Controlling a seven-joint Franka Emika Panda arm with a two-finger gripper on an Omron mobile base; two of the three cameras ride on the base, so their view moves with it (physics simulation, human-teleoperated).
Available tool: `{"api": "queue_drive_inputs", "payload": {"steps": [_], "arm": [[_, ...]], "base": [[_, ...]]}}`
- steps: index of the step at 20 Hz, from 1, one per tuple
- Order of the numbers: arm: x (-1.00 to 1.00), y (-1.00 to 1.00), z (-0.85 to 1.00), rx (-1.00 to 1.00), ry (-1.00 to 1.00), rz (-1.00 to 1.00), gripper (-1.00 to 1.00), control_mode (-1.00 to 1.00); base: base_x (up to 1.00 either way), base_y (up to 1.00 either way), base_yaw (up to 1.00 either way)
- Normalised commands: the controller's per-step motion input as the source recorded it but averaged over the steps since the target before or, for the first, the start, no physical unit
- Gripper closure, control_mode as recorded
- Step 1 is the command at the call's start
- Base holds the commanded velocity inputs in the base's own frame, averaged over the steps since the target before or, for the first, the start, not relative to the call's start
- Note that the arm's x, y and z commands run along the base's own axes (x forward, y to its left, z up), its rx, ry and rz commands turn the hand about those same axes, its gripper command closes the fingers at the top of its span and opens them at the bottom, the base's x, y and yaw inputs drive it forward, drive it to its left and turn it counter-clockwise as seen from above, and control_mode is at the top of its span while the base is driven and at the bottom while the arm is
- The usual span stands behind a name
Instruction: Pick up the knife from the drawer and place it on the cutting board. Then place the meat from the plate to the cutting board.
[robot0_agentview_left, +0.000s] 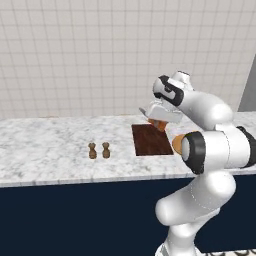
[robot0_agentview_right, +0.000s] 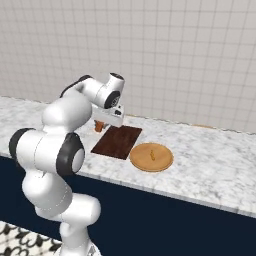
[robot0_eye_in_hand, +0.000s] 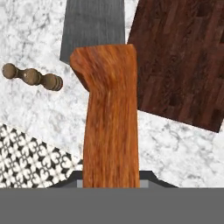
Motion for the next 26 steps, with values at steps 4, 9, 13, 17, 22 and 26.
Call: {"api": "queue_drive_inputs", "payload": {"steps": [4, 9, 13, 17, 22, 26], "arm": [[0.55, 0.12, -0.74, -0.10, 0.00, -0.03, 1.00, -1.00], [0.33, 0.01, -0.70, -0.15, -0.02, 0.00, 1.00, -1.00], [0.50, 0.00, -0.56, -0.06, 0.00, 0.00, 1.00, -1.00], [0.45, 0.00, -0.39, -0.04, -0.01, 0.00, 1.00, -1.00], [0.50, 0.00, -0.43, -0.01, 0.00, 0.00, 1.00, -1.00], [0.41, 0.02, -0.34, 0.00, 0.00, 0.00, 1.00, -1.00]], "base": [[0.00, 0.00, 0.00], [0.00, 0.00, 0.00], [0.00, 0.00, 0.00], [0.00, 0.00, 0.00], [0.00, 0.00, 0.00], [0.00, 0.00, 0.00]]}}
